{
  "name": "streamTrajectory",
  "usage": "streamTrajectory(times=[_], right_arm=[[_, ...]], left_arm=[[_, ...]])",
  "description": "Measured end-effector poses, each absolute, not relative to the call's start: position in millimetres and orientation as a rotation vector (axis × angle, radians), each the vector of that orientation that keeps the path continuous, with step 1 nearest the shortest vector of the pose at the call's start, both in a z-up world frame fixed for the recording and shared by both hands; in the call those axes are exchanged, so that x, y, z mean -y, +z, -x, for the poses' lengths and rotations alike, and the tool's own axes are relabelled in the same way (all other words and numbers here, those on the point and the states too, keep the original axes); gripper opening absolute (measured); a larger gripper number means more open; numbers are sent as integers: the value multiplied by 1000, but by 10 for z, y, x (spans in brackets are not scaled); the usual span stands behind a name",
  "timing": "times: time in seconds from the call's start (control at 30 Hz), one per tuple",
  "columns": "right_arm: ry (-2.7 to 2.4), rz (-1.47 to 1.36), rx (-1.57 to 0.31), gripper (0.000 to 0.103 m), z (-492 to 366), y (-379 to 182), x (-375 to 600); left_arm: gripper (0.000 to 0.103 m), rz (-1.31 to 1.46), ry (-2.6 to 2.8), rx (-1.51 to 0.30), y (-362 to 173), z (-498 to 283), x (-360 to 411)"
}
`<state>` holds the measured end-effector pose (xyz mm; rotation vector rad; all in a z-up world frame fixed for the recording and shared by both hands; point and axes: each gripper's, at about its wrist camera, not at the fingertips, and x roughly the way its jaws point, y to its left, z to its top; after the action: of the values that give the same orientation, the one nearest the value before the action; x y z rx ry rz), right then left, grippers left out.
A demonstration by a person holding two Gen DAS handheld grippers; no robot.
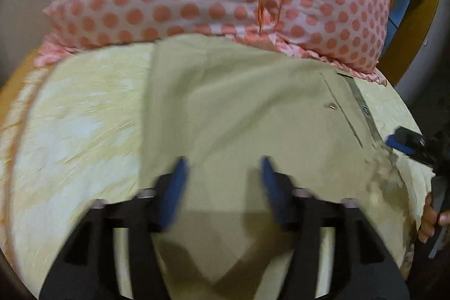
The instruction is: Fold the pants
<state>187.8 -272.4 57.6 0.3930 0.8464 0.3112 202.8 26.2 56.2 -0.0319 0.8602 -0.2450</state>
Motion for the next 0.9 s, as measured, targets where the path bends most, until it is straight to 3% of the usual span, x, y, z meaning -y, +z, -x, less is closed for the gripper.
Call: streamTrajectory(times=[0.03,0.13,0.4,0.9], right_arm=[[297,-338,-821,102,-1710,601,2650],[292,-190,-805,102,-1285,495,2306],[109,22,-759,102,-814,156,1874],[65,-11,-672,102,-636,109,1921]], left_arm=[[92,3,-222,-819,626,-1835,-250],[101,-58,-147,-751,655,-1254,-221],[101,-60,-32,-791,192,-754,-158],[101,-19,-4,-705,111,-567,-209]])
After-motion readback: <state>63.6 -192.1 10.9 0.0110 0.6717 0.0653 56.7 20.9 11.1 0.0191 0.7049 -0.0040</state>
